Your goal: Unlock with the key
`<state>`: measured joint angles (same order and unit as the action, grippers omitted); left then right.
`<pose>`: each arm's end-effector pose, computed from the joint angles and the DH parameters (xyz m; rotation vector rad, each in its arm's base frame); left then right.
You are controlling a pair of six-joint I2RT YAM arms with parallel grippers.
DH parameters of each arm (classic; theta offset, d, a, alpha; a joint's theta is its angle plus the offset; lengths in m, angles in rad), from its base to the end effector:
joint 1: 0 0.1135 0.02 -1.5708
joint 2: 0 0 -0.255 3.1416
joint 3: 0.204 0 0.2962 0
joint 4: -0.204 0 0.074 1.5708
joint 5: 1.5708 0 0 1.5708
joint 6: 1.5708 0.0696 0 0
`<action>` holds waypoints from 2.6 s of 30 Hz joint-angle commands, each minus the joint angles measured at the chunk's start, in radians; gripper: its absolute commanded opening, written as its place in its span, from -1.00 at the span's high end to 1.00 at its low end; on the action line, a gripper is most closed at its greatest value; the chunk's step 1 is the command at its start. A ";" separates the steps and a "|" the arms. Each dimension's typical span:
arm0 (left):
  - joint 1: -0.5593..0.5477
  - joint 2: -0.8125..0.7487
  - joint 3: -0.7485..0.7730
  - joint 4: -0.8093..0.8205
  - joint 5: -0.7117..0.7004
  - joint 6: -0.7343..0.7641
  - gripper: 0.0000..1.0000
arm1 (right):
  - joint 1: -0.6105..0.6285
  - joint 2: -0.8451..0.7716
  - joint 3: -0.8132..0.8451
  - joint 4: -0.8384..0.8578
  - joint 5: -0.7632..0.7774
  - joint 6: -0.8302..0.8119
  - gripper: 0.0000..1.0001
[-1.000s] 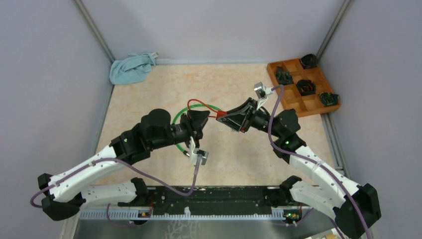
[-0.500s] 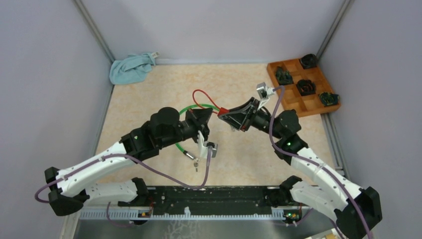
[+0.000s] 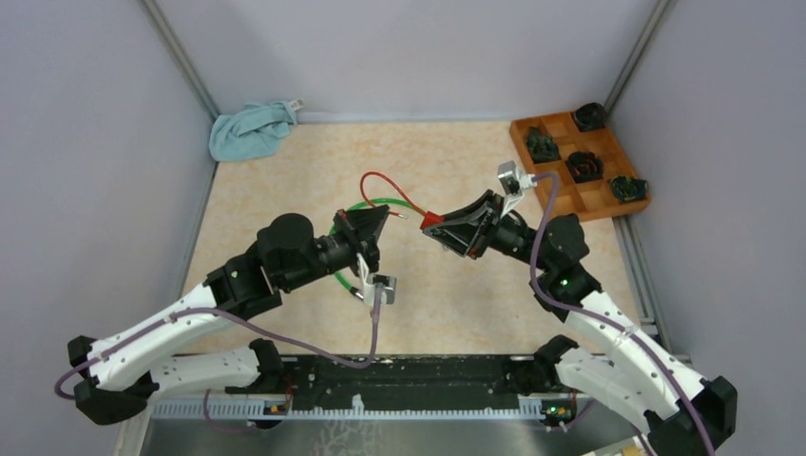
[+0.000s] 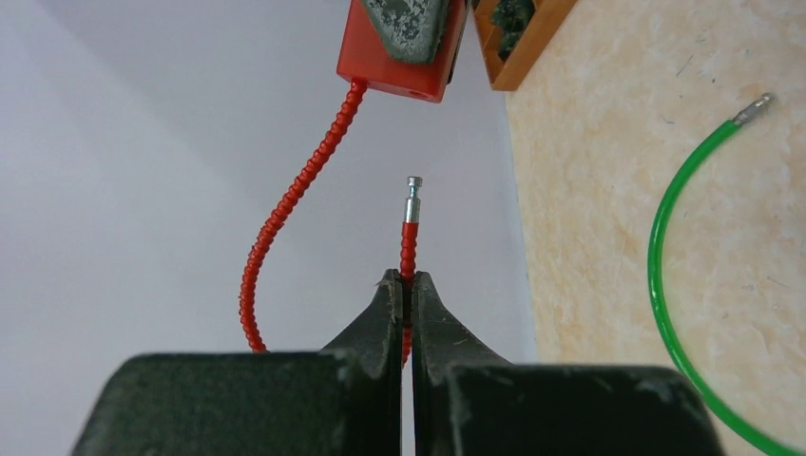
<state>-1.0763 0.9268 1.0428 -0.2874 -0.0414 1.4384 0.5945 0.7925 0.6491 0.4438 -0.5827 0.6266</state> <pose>0.1399 -0.2535 0.3861 1.6566 0.5690 0.3011 0.1963 0.1789 0.3521 -0.5292 1.3631 1.3863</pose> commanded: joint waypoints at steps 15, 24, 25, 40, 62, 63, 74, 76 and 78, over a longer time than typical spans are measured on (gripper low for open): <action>0.005 0.047 0.120 -0.394 0.025 -0.169 -0.97 | -0.097 0.125 0.190 -0.294 0.056 -0.080 1.00; 0.244 0.274 0.380 -0.542 0.131 -0.431 -0.97 | -0.188 0.249 0.189 -0.376 0.135 -0.090 1.00; 0.251 0.277 0.379 -0.574 0.138 -0.403 -0.97 | -0.207 0.260 0.184 -0.369 0.138 -0.084 1.00; 0.350 0.311 0.398 -0.496 -0.031 -0.558 -0.97 | -0.282 0.353 0.192 -0.334 0.131 -0.075 1.00; 0.719 0.389 0.366 -0.137 -0.083 -0.952 -0.99 | -0.128 0.602 0.090 -0.024 -0.046 0.195 1.00; 0.727 0.394 0.358 -0.131 -0.076 -0.960 -0.99 | -0.128 0.627 0.092 -0.040 -0.037 0.181 1.00; 0.801 0.409 0.240 -0.059 -0.004 -1.017 -0.99 | -0.124 0.834 0.139 -0.154 0.107 0.062 0.66; 0.817 0.406 0.206 -0.034 0.008 -1.023 -0.99 | -0.124 0.848 0.154 -0.193 0.131 0.034 0.34; 0.835 0.407 0.178 -0.009 0.015 -1.027 -0.99 | -0.124 0.851 0.173 -0.247 0.159 -0.008 0.15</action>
<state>-0.2745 1.3396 1.2655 -0.3767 -0.0650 0.4450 0.4648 1.6375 0.7425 0.2420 -0.4854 0.7052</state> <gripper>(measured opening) 0.996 0.359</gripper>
